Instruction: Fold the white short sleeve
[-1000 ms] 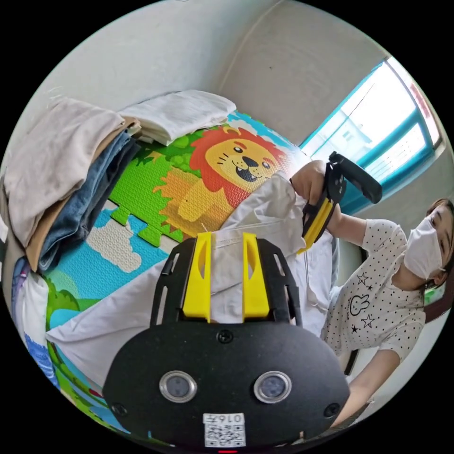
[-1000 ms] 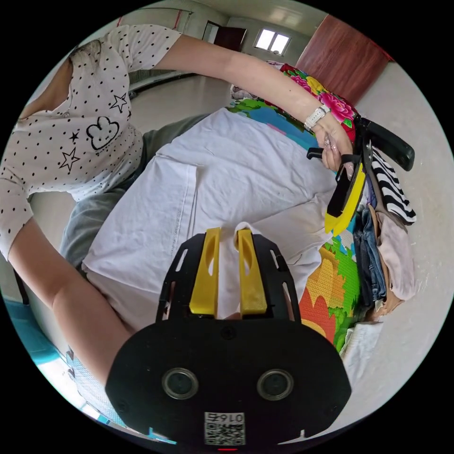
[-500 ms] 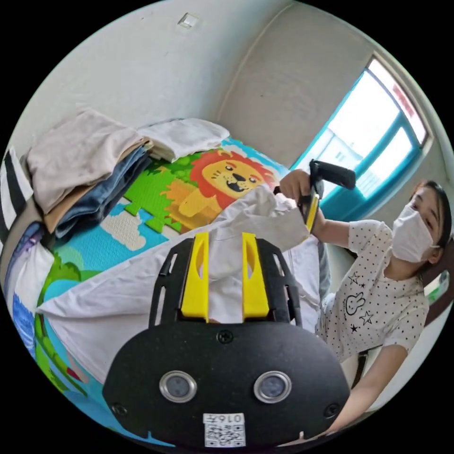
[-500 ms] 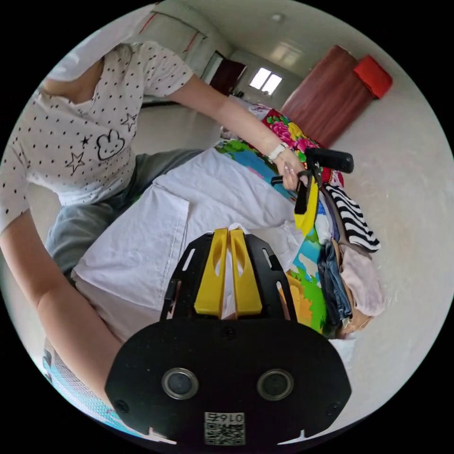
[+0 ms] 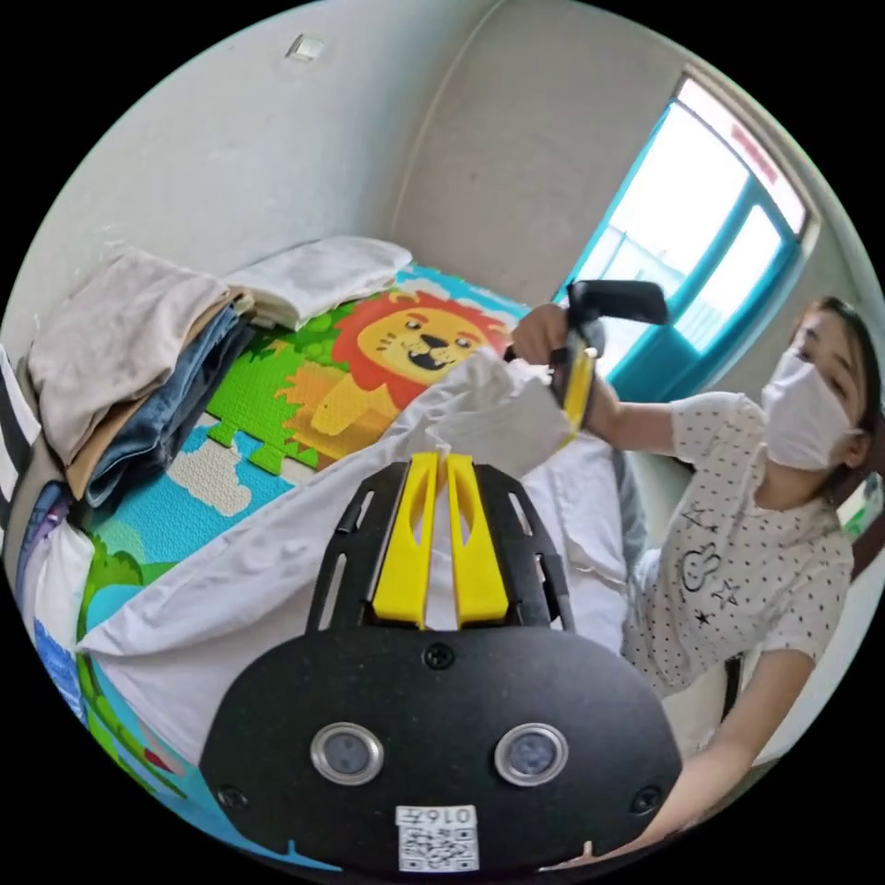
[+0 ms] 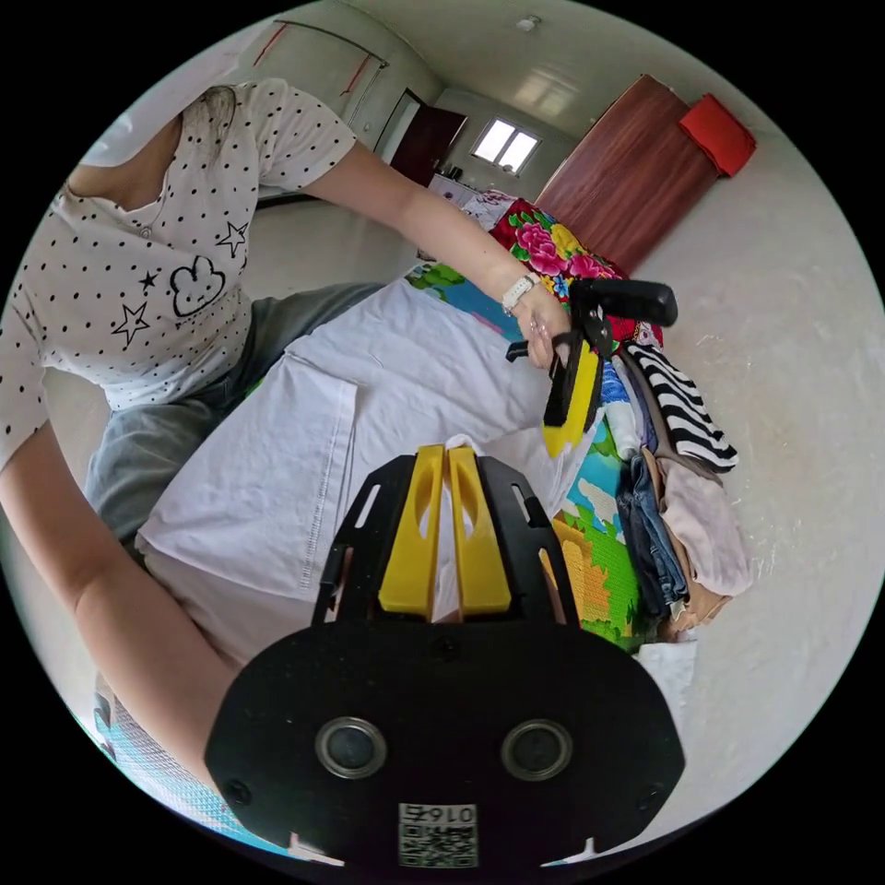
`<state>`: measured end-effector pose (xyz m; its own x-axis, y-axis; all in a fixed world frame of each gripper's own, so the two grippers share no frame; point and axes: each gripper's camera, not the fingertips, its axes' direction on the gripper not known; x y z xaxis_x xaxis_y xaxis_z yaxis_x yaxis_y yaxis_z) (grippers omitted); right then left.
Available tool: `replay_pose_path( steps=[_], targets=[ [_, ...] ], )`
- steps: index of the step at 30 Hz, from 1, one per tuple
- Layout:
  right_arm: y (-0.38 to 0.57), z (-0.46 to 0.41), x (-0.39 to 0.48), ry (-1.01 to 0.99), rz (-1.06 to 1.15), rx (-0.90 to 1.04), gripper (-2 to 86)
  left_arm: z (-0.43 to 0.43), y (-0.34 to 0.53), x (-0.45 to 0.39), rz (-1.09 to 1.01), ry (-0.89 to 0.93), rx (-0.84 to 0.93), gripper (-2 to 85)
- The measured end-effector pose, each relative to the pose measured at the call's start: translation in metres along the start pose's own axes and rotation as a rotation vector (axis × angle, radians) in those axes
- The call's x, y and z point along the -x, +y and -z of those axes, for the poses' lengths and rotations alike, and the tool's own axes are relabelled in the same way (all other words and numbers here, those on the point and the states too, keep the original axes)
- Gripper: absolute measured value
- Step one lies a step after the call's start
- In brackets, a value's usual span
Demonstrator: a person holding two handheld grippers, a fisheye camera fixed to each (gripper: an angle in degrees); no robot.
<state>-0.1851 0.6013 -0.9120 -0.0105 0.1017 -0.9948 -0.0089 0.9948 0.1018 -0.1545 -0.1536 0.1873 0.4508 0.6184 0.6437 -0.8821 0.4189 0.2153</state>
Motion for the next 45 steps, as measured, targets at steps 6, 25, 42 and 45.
replay_pose_path(
  steps=[6,25,42,45],
  targets=[
    [-0.009,-0.013,0.009,-0.129,0.089,0.088,3.6,0.025,0.089,-0.025,-0.015,0.347,0.099,2.6],
    [0.006,-0.056,-0.011,0.062,-0.055,0.272,8.4,-0.012,0.117,0.035,0.305,-0.002,0.143,5.5],
    [0.153,-0.056,-0.112,0.597,-0.957,0.507,2.1,0.092,0.019,0.153,0.588,-0.143,-0.616,-0.9],
    [0.2,-0.054,-0.118,0.409,-1.097,0.472,5.3,0.071,0.018,0.172,0.646,-0.084,-0.646,-0.9]
  ],
)
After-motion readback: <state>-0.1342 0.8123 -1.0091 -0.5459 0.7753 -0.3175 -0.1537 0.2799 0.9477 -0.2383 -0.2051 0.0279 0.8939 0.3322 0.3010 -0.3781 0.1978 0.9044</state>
